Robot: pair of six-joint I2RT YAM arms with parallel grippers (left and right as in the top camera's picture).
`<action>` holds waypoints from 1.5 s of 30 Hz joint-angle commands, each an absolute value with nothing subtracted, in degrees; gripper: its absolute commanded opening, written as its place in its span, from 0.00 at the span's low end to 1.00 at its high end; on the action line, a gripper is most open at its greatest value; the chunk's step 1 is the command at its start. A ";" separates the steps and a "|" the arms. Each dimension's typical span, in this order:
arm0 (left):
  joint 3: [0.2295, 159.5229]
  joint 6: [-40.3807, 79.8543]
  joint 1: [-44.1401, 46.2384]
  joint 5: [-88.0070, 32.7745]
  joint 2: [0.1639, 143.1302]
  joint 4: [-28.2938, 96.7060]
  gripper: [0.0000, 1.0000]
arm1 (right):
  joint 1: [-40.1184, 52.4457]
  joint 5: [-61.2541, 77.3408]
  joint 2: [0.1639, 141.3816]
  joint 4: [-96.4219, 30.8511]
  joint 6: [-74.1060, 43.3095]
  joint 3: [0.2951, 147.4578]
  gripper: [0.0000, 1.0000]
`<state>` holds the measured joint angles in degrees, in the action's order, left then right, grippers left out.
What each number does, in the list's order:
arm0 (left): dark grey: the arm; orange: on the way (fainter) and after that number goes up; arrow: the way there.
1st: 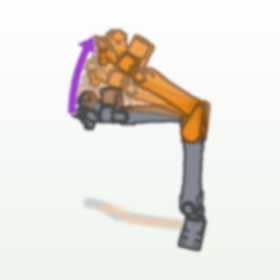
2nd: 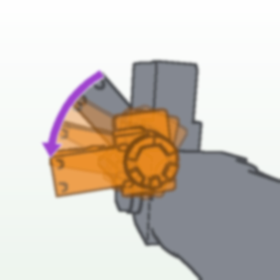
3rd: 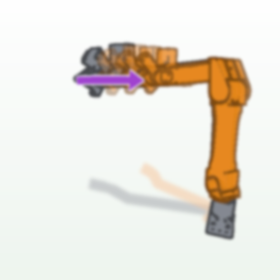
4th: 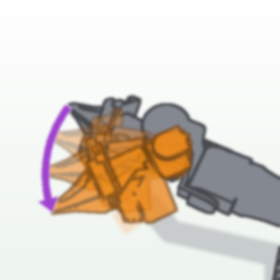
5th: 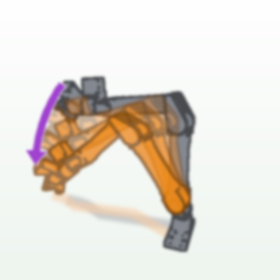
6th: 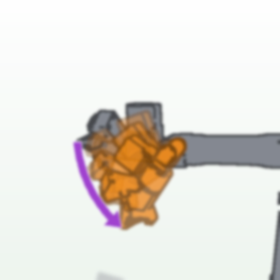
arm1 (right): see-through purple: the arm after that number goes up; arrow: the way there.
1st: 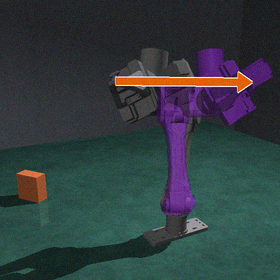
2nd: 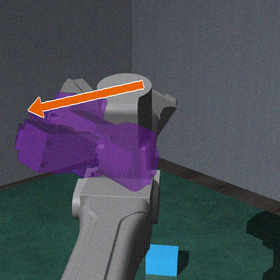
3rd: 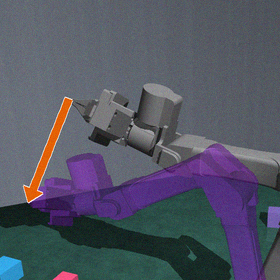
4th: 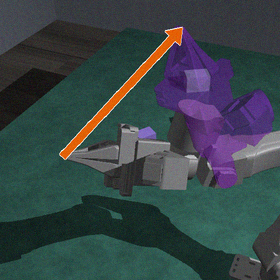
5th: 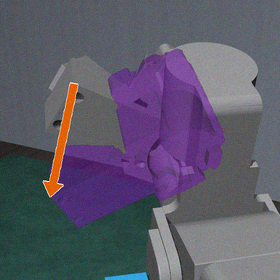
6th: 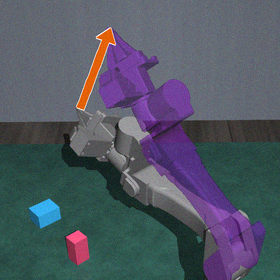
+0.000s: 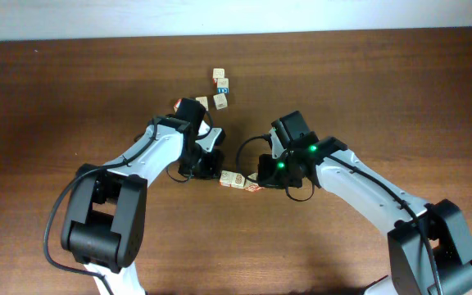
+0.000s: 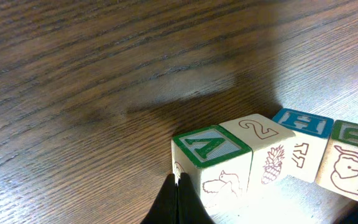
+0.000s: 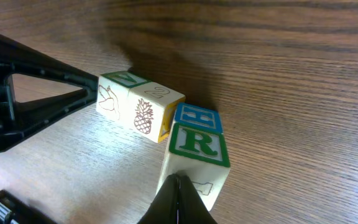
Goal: Rotate 4 blocks
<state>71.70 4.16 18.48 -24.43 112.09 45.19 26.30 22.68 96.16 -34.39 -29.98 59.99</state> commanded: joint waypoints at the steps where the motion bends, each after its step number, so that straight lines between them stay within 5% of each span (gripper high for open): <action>1: 72.05 4.71 18.70 -25.69 112.62 45.30 0.00 | 25.78 18.20 96.86 -36.93 -30.55 60.51 0.04; 12: 72.05 4.69 18.70 -25.67 112.62 45.23 0.00 | 24.64 14.74 99.24 -37.89 -33.06 59.59 0.04; 16: 72.05 4.69 18.70 -25.67 112.62 44.86 0.00 | 17.04 14.41 96.47 -48.75 -33.32 62.76 0.04; 27: 72.05 4.71 18.76 -27.33 112.62 44.42 0.00 | 23.68 20.47 101.80 -35.48 -34.20 59.51 0.04; 45: 72.05 4.71 20.14 -27.59 112.62 44.58 0.00 | 25.12 26.55 98.06 -33.65 -30.26 61.82 0.04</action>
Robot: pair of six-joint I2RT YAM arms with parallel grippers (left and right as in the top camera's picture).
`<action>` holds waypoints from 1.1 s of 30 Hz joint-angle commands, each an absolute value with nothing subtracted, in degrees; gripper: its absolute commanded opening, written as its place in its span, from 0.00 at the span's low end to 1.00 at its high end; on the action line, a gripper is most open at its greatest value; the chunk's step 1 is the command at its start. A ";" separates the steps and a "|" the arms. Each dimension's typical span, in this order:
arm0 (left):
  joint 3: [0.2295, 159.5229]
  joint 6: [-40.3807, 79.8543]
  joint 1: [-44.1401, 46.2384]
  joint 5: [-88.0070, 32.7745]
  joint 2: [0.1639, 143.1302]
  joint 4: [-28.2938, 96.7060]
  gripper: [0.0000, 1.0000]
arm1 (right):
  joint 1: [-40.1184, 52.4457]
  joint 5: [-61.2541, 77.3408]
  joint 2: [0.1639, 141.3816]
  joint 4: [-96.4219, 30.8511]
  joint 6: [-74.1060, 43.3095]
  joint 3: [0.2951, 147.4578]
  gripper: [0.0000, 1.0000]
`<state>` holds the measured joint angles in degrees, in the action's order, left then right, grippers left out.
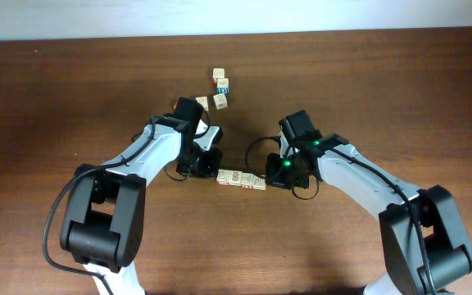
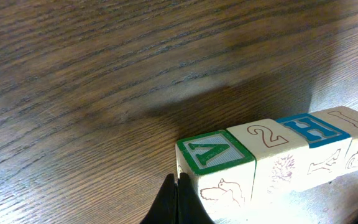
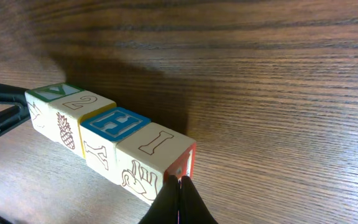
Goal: Rotate 4 blocks
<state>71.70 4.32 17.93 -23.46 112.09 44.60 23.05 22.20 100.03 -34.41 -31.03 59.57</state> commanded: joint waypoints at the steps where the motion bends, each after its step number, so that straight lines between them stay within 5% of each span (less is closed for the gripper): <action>1: 72.05 4.71 20.14 -27.59 112.62 44.58 0.00 | 26.24 26.35 98.06 -33.85 -30.26 62.78 0.04; 24: 72.05 4.71 20.18 -26.39 112.62 44.42 0.00 | 32.73 23.33 99.15 -34.87 -30.72 69.71 0.04; 33: 72.05 18.00 9.85 -19.62 112.62 39.44 0.00 | 33.39 23.05 100.79 -32.29 -30.46 69.69 0.04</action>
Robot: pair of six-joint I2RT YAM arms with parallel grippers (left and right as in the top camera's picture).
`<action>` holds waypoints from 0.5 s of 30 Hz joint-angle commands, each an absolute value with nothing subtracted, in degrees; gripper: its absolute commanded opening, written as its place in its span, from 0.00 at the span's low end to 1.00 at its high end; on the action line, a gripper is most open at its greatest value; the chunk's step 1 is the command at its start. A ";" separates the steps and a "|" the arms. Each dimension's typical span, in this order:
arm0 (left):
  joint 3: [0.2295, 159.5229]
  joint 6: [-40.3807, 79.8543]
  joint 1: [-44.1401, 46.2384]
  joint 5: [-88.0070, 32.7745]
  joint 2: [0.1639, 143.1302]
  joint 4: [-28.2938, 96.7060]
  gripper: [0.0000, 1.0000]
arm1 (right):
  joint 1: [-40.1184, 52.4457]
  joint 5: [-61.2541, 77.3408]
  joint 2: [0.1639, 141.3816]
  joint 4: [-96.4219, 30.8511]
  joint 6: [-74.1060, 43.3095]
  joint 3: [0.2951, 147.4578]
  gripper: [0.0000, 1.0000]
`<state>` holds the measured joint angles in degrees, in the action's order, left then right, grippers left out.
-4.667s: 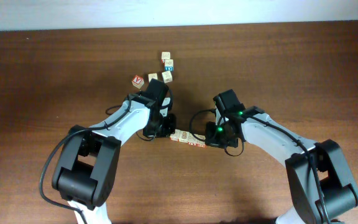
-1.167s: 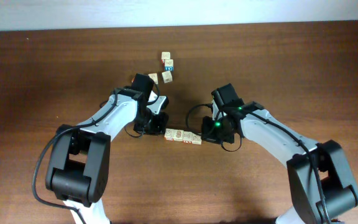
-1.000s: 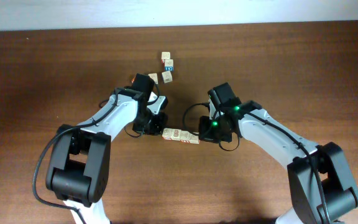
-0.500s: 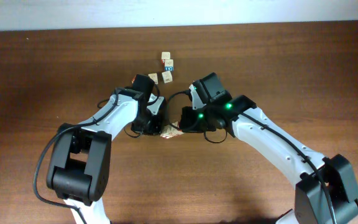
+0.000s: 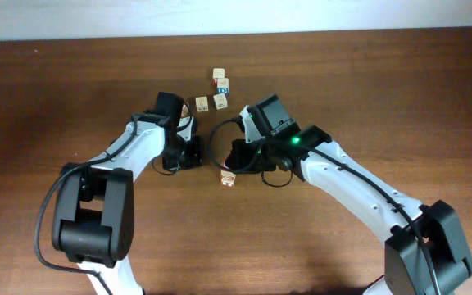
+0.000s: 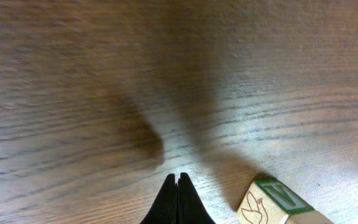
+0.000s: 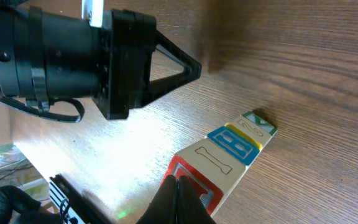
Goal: Rotate 4 blocks
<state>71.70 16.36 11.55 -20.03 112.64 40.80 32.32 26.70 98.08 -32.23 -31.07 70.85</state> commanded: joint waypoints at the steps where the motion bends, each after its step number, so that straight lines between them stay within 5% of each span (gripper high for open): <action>1: 72.05 18.92 8.97 -19.66 112.62 38.54 0.00 | 34.13 22.04 100.79 -31.64 -30.48 69.69 0.04; 15: 72.05 18.85 7.55 -19.66 112.62 37.78 0.00 | 34.50 22.11 97.32 -33.23 -30.46 72.16 0.12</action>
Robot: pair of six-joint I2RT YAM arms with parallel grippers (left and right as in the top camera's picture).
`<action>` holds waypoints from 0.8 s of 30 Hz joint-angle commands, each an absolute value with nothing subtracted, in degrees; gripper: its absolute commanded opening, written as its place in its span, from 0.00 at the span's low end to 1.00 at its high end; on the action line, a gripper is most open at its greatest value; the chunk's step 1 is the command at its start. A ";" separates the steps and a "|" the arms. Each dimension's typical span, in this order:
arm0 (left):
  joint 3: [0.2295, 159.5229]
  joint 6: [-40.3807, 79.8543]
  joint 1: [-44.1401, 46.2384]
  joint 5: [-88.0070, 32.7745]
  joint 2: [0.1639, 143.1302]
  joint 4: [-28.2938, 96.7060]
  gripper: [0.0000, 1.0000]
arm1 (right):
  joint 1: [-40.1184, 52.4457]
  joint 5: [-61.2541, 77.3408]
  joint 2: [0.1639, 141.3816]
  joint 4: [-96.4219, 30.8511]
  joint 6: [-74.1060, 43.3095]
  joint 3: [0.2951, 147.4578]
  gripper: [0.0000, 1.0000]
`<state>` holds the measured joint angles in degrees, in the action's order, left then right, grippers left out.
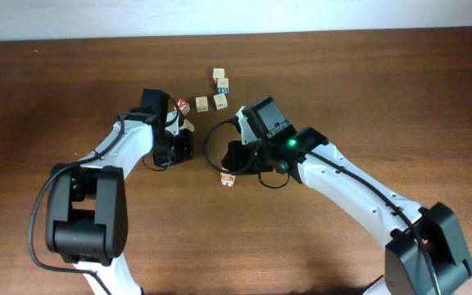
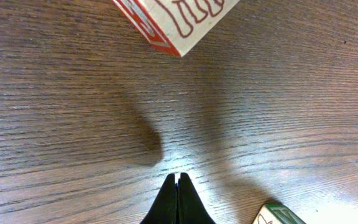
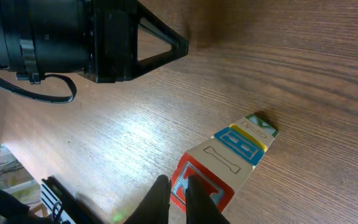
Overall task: Rotate 4 blocks
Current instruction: 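Open both grippers and pull them away from the standing stack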
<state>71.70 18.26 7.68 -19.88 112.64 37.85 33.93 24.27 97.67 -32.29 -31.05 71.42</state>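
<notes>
A row of four letter blocks (image 3: 229, 152) lies on the wooden table, red-faced end block (image 3: 201, 186) nearest my right wrist camera, then a blue H, a 2 and a green-edged block. Only the row's near end (image 1: 227, 176) shows from overhead, under my right arm. My right gripper (image 3: 174, 182) hovers at the red end, fingers a little apart with nothing between them. Off to the left, my left gripper (image 2: 178, 178) is shut and empty above bare wood, the green block's corner (image 2: 278, 214) at its lower right.
Several loose blocks (image 1: 219, 88) lie at the back centre of the table, one red-edged block (image 2: 173, 22) just ahead of my left gripper. My left gripper's black body (image 3: 104, 37) fills the top left of the right wrist view.
My left gripper has moved farther up and left, away from the row and closer to the loose red-edged block. My right fingers, shut before, now stand slightly apart. The row has stayed put.
At first the four blocks lay in a bent line, a shut gripper at each end. Then they formed one straight row running left to right. Later the row pointed front to back with my left gripper drawn off. Now the left is farther away still.
</notes>
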 commanded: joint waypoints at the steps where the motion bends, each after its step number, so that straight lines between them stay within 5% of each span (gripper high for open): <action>1: 72.05 18.85 7.55 -19.64 112.62 37.78 0.00 | 34.50 22.11 97.32 -33.89 -30.44 72.84 0.12; 10: 72.05 18.83 7.55 -19.66 112.60 37.80 0.00 | 34.44 23.24 96.20 -37.19 -26.63 78.63 0.14; 15: 82.94 11.55 5.72 -13.89 99.92 47.29 0.04 | 26.81 14.83 81.28 -52.75 -21.32 86.91 0.28; 18: 83.00 10.57 5.72 -5.63 87.74 47.35 0.28 | 20.03 11.18 71.33 -58.00 -19.68 86.91 0.45; 19: 83.00 10.57 5.72 -2.59 82.67 47.46 0.50 | 17.91 8.49 67.29 -59.88 -19.68 86.91 0.52; 20: 83.00 10.57 5.72 -1.08 80.12 47.55 0.62 | 16.80 6.15 64.40 -61.49 -19.70 86.91 0.63; 21: 83.00 10.59 5.72 1.87 75.94 47.97 0.99 | 15.99 1.76 59.79 -64.60 -19.70 86.91 0.74; 23: 83.00 10.59 5.72 7.84 68.82 48.45 0.99 | 15.99 -3.79 52.16 -69.97 -19.70 86.91 0.99; 24: 83.00 10.59 5.72 7.97 66.26 48.75 0.99 | 15.99 -3.75 49.82 -70.89 -19.70 86.91 0.99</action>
